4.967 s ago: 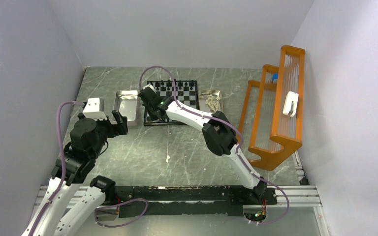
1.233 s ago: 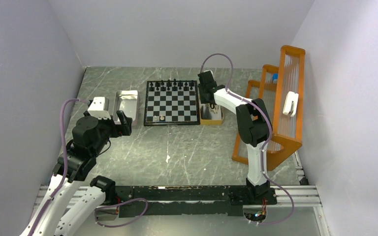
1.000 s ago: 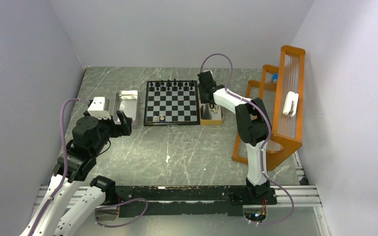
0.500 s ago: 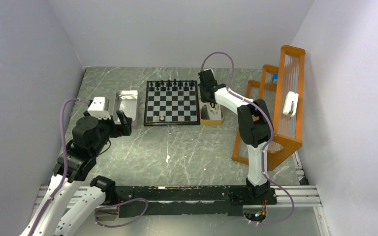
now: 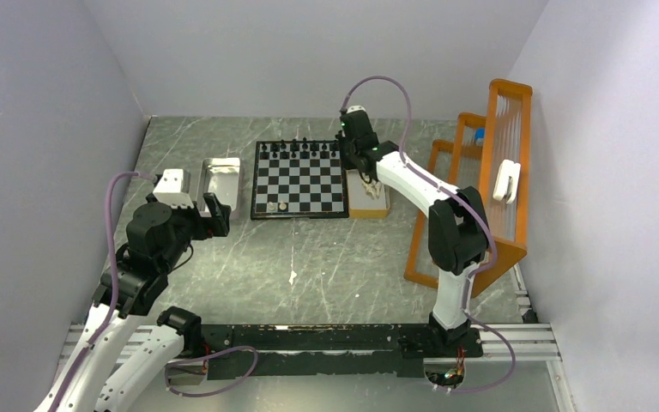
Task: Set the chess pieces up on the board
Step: Pick up the chess piece from the storage box, then place the chess piece on the chessboard.
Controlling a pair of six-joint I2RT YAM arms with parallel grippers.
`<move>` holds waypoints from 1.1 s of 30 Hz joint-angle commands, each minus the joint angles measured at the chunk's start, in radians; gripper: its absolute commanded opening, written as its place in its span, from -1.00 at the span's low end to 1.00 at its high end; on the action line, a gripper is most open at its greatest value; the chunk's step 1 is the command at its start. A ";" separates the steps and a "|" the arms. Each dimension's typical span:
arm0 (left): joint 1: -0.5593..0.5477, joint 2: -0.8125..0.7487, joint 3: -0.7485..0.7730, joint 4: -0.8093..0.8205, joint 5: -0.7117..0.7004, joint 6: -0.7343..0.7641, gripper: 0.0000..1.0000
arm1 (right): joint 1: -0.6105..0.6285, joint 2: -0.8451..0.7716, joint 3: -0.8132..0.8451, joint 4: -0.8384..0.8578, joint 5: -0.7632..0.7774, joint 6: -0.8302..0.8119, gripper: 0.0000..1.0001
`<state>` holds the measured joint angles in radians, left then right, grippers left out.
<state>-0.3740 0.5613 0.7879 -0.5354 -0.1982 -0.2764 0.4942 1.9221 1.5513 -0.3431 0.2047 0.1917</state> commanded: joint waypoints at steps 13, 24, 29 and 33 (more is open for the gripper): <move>0.014 0.001 -0.001 0.037 0.019 0.008 0.96 | 0.236 0.161 0.086 -0.020 0.041 0.031 -0.71; 0.015 -0.015 0.009 0.026 0.010 0.009 0.94 | 0.316 0.233 0.263 -0.084 0.044 0.011 -0.71; 0.015 -0.057 0.003 0.069 0.149 0.042 0.92 | 0.348 0.297 0.395 -0.147 0.026 -0.002 -0.71; 0.015 -0.057 0.005 0.069 0.152 0.043 0.91 | 0.389 0.362 0.510 -0.206 0.054 -0.017 -0.71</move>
<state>-0.3714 0.5110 0.7879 -0.5137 -0.1047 -0.2543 0.8478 2.2150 1.9747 -0.4629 0.2371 0.1967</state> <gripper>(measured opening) 0.959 0.171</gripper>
